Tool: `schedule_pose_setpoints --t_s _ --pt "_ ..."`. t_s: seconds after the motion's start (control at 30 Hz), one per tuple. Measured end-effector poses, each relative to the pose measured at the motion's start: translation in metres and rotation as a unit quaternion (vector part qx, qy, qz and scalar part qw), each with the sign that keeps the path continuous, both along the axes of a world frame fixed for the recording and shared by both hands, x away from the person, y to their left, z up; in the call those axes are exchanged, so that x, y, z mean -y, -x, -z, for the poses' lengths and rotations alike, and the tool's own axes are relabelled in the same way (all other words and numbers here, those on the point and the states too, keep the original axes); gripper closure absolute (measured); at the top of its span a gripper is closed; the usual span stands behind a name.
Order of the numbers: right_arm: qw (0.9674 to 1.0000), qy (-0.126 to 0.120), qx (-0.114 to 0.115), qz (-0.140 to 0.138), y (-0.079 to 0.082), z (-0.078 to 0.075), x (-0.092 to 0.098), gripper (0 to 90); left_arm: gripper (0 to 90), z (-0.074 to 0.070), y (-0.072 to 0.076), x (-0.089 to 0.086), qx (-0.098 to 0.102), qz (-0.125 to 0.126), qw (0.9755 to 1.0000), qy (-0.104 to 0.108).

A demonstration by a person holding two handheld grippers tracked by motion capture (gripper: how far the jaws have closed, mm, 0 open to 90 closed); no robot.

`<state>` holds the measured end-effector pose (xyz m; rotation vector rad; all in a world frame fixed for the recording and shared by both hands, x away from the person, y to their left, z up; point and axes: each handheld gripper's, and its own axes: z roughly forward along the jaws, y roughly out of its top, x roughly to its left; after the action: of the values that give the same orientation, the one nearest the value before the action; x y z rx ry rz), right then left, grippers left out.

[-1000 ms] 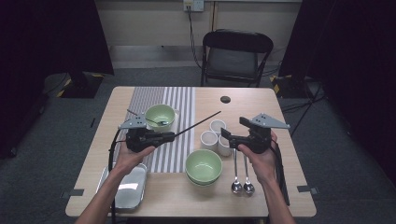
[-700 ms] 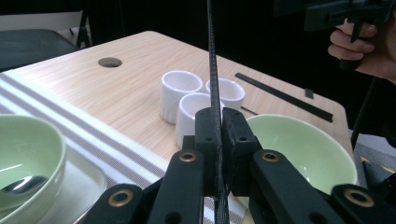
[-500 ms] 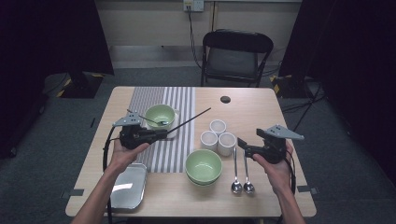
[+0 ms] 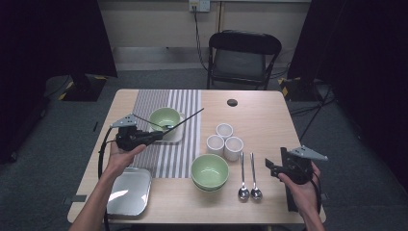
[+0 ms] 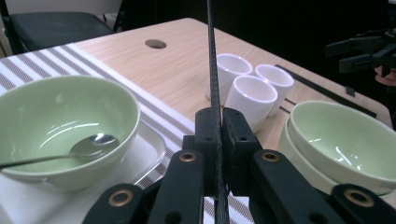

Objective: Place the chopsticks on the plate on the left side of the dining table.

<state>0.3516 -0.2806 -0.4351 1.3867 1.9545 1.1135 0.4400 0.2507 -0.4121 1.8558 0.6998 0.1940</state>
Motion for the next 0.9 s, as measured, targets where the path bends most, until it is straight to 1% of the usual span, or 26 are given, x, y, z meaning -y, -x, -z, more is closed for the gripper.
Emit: schedule_pose_setpoints --t_s 0.07,0.1,0.17,0.2,0.23,0.3,0.37,0.43,0.53,0.6,0.67,0.7,0.77,0.8,0.87,0.9 --pt "0.9999 0.000 -0.006 0.011 0.000 0.007 0.008 14.8 85.9 0.003 -0.001 -0.001 -0.005 0.000 1.0000 -0.003" --pt "0.9998 -0.001 -0.010 0.017 0.000 0.012 0.011 14.8 85.9 0.004 -0.003 -0.002 -0.003 -0.003 1.0000 -0.005" --pt "0.9994 0.003 -0.019 0.029 0.000 0.020 0.017 14.8 86.0 0.007 -0.005 -0.003 -0.008 -0.007 0.9999 -0.005" --pt "0.9991 0.010 -0.026 0.031 0.000 0.025 0.019 14.8 85.9 0.008 -0.005 -0.004 -0.007 -0.009 0.9999 -0.009" --pt "0.9990 0.013 -0.029 0.032 -0.001 0.028 0.020 14.8 86.0 0.010 -0.006 -0.005 -0.012 -0.010 0.9998 -0.008" --pt "0.9983 0.019 -0.041 0.035 -0.003 0.035 0.023 14.8 85.9 0.014 -0.007 -0.006 -0.013 -0.011 0.9998 -0.013" --pt "0.9978 0.022 -0.048 0.038 -0.004 0.038 0.025 14.8 86.0 0.017 -0.008 -0.006 -0.014 -0.013 0.9996 -0.022" --pt "0.9969 0.032 -0.055 0.046 -0.006 0.042 0.027 14.8 85.9 0.019 -0.010 -0.007 -0.013 -0.011 0.9995 -0.028" --pt "0.9954 0.049 -0.064 0.052 -0.007 0.047 0.031 15.0 85.9 0.024 -0.013 -0.008 -0.014 -0.015 0.9990 -0.040" --pt "0.9944 0.055 -0.068 0.059 -0.007 0.050 0.035 15.1 85.9 0.027 -0.015 -0.008 -0.017 -0.017 0.9986 -0.047" --pt "0.9938 0.056 -0.072 0.063 -0.007 0.053 0.038 15.1 85.9 0.030 -0.016 -0.009 -0.019 -0.023 0.9981 -0.053" --pt "0.9934 0.057 -0.075 0.065 -0.008 0.054 0.039 15.2 85.9 0.031 -0.016 -0.009 -0.018 -0.027 0.9982 -0.050" --pt "0.9933 0.051 -0.076 0.070 -0.008 0.055 0.042 15.4 85.9 0.032 -0.016 -0.009 -0.023 -0.025 0.9980 -0.053" --pt "0.9932 0.052 -0.076 0.072 -0.008 0.055 0.043 15.3 85.9 0.032 -0.016 -0.009 -0.020 -0.027 0.9975 -0.062" --pt "0.9930 0.052 -0.077 0.073 -0.008 0.056 0.044 15.3 85.9 0.034 -0.018 -0.009 -0.024 -0.027 0.9974 -0.063" --pt "0.9927 0.055 -0.080 0.073 -0.008 0.057 0.044 15.5 85.9 0.035 -0.018 -0.009 -0.023 -0.027 0.9970 -0.068"
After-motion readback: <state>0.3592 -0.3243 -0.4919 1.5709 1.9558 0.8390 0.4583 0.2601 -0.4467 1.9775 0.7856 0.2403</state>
